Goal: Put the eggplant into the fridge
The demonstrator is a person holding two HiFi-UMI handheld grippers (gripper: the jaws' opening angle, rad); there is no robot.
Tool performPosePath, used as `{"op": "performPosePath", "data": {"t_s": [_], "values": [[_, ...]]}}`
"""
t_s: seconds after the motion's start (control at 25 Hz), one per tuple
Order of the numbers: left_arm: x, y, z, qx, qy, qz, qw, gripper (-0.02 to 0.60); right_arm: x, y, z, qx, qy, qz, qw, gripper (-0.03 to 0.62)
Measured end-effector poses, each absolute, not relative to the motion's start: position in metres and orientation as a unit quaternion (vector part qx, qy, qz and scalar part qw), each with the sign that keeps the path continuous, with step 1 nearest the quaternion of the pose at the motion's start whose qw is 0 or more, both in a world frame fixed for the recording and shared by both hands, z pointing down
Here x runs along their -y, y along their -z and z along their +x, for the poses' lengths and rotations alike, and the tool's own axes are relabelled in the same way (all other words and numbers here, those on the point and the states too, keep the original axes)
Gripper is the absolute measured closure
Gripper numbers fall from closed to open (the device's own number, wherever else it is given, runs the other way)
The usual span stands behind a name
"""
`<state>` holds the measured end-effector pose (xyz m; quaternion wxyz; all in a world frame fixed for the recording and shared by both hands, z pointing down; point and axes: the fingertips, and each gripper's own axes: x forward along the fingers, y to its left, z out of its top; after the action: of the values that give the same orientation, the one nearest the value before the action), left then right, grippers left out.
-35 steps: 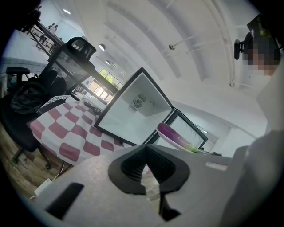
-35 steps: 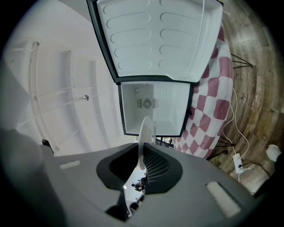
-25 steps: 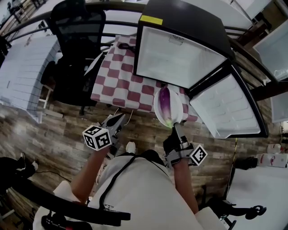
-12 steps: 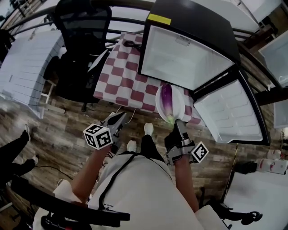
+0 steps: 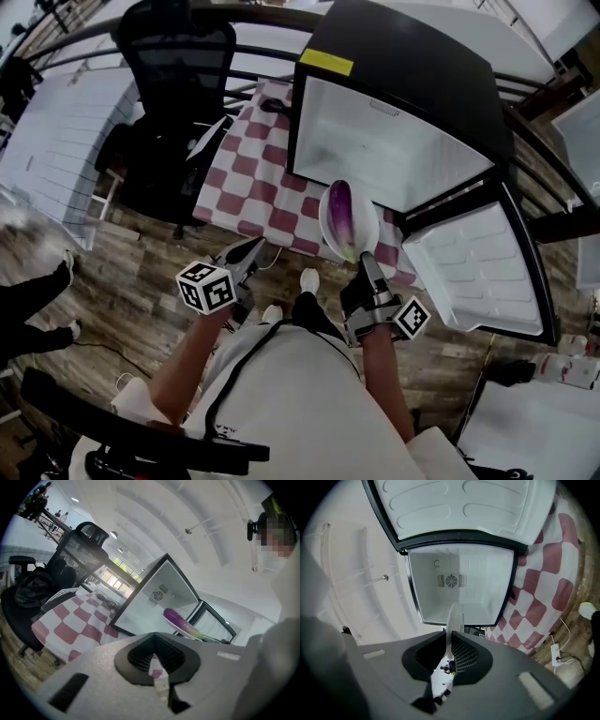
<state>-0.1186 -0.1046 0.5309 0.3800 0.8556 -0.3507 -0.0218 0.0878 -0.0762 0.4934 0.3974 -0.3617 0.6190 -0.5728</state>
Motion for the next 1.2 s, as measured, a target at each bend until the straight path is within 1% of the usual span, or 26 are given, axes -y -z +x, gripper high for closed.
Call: {"op": "performPosePath", "data": {"t_s": [0.2,0.68,1.2], "values": [[0.14,-0.524,-0.098,0.363,0.027,0.853,0.374,0.577,0.121,-0.506,0.103,-0.618,0.583,-0.35,0.395,0.551],[0.202,-0.519,-0.056,0.395,0.028,0.842,0.367,0.577,0.232,-0.542,0.134,-0.641,0.566,-0.35,0.382,0.553],[0.242,-0.533,-0.041,0.45,0.033,0.817,0.358,0.577,0.282,-0.572,0.133,-0.659,0.593,-0.318,0.336,0.553]]}}
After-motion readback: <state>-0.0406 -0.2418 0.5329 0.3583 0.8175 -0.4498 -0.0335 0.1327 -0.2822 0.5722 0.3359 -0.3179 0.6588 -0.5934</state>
